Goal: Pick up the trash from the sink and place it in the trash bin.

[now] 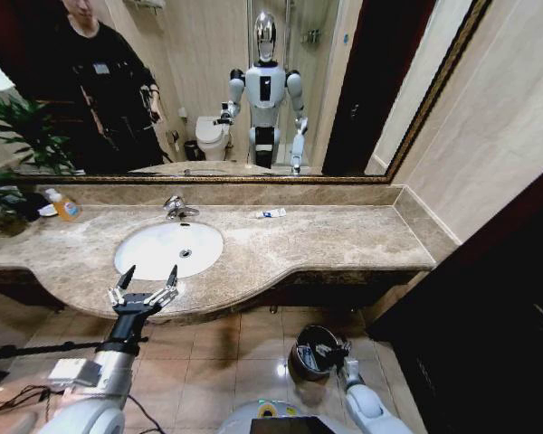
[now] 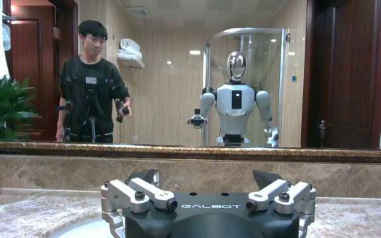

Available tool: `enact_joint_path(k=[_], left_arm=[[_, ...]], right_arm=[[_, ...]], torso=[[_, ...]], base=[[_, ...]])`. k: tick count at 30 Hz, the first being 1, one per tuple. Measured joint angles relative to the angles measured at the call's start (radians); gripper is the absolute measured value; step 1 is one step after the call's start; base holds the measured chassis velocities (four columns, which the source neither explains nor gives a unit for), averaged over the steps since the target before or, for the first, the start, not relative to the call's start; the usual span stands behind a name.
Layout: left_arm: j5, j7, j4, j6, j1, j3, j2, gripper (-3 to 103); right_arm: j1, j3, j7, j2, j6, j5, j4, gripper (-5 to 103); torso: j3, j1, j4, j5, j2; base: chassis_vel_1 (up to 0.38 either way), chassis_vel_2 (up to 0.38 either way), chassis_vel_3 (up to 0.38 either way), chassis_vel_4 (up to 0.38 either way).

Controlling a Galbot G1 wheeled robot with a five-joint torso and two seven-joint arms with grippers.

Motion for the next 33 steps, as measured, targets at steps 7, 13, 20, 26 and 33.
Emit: enact_joint_path(k=[7,13,20,26,33], left_arm=[[0.0,0.0,0.0,0.0,0.0,0.0,0.0,100],[0.0,0.0,0.0,0.0,0.0,0.0,0.0,100],[0.0,0.0,0.0,0.0,0.0,0.0,0.0,100],[0.0,0.0,0.0,0.0,0.0,0.0,0.0,100],[0.0,0.0,0.0,0.0,0.0,0.0,0.0,100]], right_arm=[[-0.114,0.117,-0.009,-0.01,-0.085,0.003,0.394,100],[-0.099,0.108,0.037,-0.016,-0.156,0.0,0.565,100],[0.104,0.002,0.007,-0.038,-0.289,0.033,0.554,100],[0.37,-0.088,-0.03,-0.052,-0.338,0.083,0.409,100],[0.624,-0.209,-0.063,-0.05,-0.365,0.164,0.207,100]], torso=[[0.0,0.0,-0.0002,-0.0001,0.0],[0.0,0.0,-0.0001,-0.0003,0.0],[0.0,0.0,-0.0002,-0.0001,0.0],[0.0,0.0,0.0002,-0.0002,0.0],[0.0,0.0,0.0,-0.0005,0.0]], base=[[0.0,0.0,0.0,0.0],[0.0,0.0,0.0,0.0],[0.0,0.0,0.0,0.0],[0.0,0.0,0.0,0.0],[0.0,0.0,0.0,0.0]])
